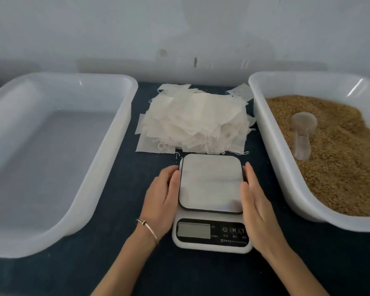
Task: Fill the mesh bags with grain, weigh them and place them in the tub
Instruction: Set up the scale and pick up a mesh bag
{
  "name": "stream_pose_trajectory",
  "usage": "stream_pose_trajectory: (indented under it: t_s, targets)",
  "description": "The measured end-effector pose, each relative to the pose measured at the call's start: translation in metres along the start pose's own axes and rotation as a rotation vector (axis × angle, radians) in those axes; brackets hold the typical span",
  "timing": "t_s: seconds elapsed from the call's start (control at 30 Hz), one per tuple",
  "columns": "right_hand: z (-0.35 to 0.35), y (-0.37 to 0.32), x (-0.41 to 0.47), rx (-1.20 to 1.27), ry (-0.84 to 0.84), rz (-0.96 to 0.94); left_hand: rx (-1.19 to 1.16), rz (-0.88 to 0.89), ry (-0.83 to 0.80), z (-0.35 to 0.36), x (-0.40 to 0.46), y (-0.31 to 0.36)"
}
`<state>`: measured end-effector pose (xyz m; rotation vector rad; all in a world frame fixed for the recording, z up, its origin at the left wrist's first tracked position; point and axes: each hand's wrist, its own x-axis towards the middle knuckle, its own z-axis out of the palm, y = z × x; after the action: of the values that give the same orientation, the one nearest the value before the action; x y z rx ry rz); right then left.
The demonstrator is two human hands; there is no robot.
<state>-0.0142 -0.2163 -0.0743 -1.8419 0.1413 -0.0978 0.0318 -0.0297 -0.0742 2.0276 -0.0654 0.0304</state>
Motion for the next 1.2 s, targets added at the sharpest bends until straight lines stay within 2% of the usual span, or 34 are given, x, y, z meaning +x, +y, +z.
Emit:
stream_pose_trajectory:
  t_s: [0.1,0.2,0.3,0.4,0.53,0.77,1.13,1.2]
  targets:
    - [0.001,-0.004,0.011,0.023,0.024,-0.019,0.058,0.024,-0.008,0.006,0.009,0.005]
    - [-0.003,-0.01,0.019,-0.055,0.014,-0.048,0.078,0.024,0.005,0.011,0.017,0.008]
    - [-0.008,-0.008,0.0,-0.309,0.063,-0.27,0.127,0.061,0.05,0.012,0.016,0.004]
    - [-0.013,0.0,-0.028,-0.58,0.035,-0.51,0.143,0.07,0.075,0.013,0.015,0.0]
    - [-0.02,0.007,-0.043,-0.744,0.126,-0.624,0.176,0.09,0.078,0.018,0.015,0.0]
    - [-0.017,0.01,-0.045,-0.888,0.138,-0.684,0.202,0.088,0.084,0.02,0.013,-0.001]
    - [-0.017,0.005,-0.043,-0.771,0.117,-0.594,0.185,0.07,0.089,0.021,0.013,-0.004]
    - [-0.018,0.005,-0.045,-0.705,0.134,-0.568,0.054,0.082,0.147,0.02,0.014,-0.003]
